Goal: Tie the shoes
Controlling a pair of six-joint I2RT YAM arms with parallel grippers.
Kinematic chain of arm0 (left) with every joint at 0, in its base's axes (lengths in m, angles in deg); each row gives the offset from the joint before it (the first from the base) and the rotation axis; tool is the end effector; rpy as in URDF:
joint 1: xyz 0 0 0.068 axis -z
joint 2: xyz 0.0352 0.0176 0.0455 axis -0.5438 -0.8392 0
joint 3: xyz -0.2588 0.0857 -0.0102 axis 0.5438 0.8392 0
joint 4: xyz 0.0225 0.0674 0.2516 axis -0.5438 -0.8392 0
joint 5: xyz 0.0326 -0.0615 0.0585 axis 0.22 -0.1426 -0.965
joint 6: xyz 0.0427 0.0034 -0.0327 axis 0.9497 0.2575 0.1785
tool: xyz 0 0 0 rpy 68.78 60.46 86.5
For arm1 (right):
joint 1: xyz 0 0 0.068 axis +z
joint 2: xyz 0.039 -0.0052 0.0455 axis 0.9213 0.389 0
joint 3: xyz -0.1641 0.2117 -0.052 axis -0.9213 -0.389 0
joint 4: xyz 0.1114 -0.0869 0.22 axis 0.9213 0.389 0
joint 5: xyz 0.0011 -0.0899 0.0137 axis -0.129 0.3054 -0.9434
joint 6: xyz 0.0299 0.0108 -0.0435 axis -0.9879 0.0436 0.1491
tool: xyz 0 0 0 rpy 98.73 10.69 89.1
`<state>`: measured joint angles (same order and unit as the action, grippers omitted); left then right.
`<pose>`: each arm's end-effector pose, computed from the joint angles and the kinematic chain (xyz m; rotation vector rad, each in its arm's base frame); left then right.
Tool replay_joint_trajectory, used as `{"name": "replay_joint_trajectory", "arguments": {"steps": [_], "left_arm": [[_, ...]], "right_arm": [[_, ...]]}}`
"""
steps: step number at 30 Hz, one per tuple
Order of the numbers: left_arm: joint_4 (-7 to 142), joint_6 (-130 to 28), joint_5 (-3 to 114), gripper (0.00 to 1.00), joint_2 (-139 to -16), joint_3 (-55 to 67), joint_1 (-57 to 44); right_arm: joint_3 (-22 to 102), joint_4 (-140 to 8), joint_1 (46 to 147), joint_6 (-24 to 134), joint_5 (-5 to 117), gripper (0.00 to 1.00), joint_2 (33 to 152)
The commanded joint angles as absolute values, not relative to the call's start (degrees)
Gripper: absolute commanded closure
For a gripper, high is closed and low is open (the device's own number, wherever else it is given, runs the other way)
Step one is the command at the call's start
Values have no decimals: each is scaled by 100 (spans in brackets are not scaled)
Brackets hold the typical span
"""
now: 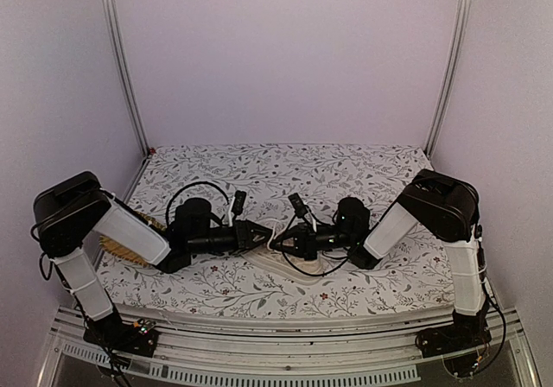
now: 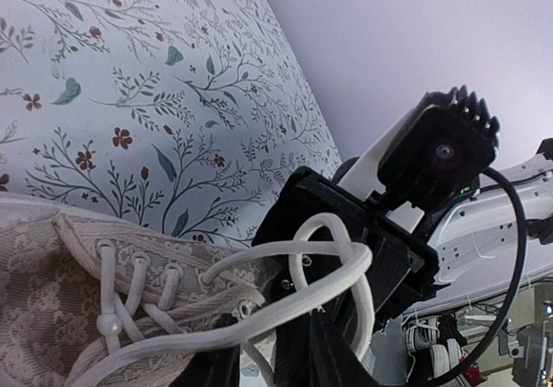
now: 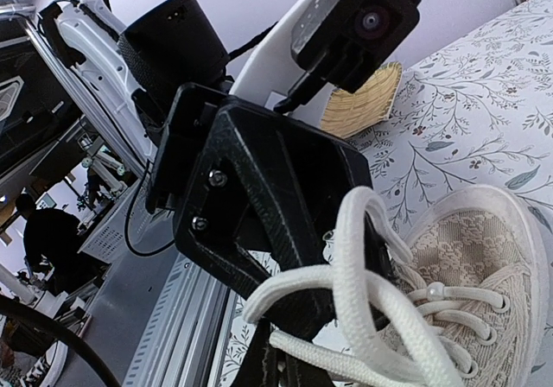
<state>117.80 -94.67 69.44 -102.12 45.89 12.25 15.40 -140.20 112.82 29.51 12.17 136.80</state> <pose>0.2138 -0.2345 0.1419 0.1273 2.1259 -1.5098 0.2546 0.3005 0.1078 -0.9989 1.5951 1.6918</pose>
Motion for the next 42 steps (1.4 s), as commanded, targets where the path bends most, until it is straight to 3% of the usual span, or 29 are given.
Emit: {"name": "replay_joint_trajectory", "arguments": {"steps": [1,11,33,42], "left_arm": [[12187,-9487,7297,72,-10445,4455,1162],[12637,-9726,7413,71,-10662,4445,1167],[12820,-9684,7319,59,-10574,4545,1257],[12737,-9646,7498,72,-10724,4394,1327]], "right_arm": [[1526,-13790,11250,3020,1236,98,13583],[1527,-13713,11253,3074,1223,98,13580],[1575,-13680,11251,3091,1220,98,13607],[1579,-13654,11247,3096,1228,98,13602]]}}
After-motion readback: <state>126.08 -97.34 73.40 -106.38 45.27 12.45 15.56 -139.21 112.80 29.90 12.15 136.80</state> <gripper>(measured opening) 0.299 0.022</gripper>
